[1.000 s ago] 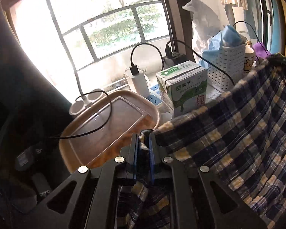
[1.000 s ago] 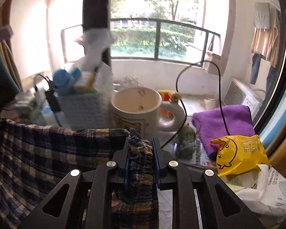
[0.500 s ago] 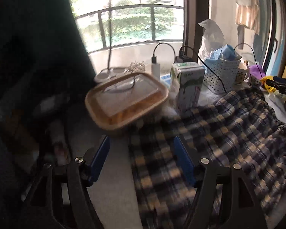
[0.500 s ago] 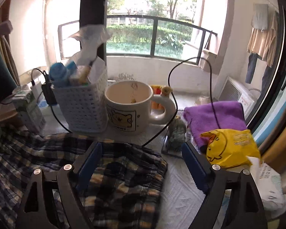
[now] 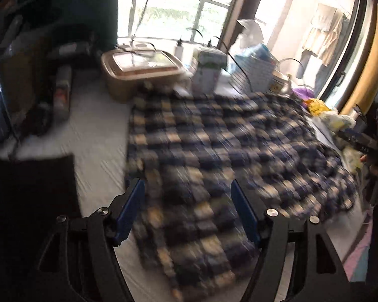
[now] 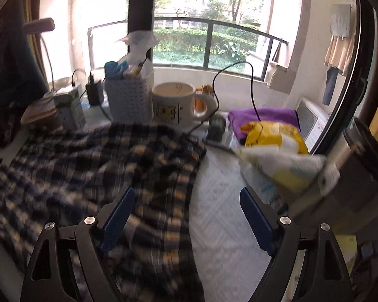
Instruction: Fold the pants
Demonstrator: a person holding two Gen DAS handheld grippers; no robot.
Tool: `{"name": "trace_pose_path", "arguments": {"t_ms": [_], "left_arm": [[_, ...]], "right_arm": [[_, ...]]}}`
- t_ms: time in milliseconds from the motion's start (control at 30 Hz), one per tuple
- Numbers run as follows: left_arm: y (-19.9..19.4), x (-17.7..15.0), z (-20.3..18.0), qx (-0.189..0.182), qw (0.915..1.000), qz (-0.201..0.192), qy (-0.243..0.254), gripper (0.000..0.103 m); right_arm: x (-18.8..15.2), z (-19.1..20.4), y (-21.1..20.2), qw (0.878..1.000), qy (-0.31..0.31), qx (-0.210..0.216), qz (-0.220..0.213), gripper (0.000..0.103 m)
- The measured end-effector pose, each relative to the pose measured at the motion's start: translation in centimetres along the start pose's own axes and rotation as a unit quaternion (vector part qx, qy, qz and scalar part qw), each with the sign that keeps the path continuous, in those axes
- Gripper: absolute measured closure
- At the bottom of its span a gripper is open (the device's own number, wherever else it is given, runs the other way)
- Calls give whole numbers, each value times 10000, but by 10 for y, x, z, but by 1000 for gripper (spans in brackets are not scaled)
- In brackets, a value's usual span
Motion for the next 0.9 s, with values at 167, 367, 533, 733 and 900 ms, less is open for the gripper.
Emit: {"name": "trace_pose_path", "arguments": {"t_ms": [167,367,533,733,900], "left_arm": [[-13,-42,-21,-320,9994,98,-29,32],[-31,-76,-24,-419,9991,63,-6,24],[-16,-86,-27,31,9989,262,391,23],[11,-85,-21,555,9962,375,559,25],[12,-78,-16,550,9963,291,597,97]], "right_arm": [[-45,1,-21,9999,-44,79,133,24],[-89,-9,-46,9990,363,108,247,25],[-120,2,-53,9966,554,384,469,25],[-128,36,-38,9927,718,851,455,25],[-118,49,-20,9835,1312,1215,283,58]]}}
Point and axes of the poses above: each gripper's, at about its wrist camera, not at the fingertips, and y roughly the way its jaws point, z to its left, x to its top, the point moved 8 cm from there along y, roughly the way its jaws point, and after that the axes turned 3 degrees about z, right-handed, at the moved point
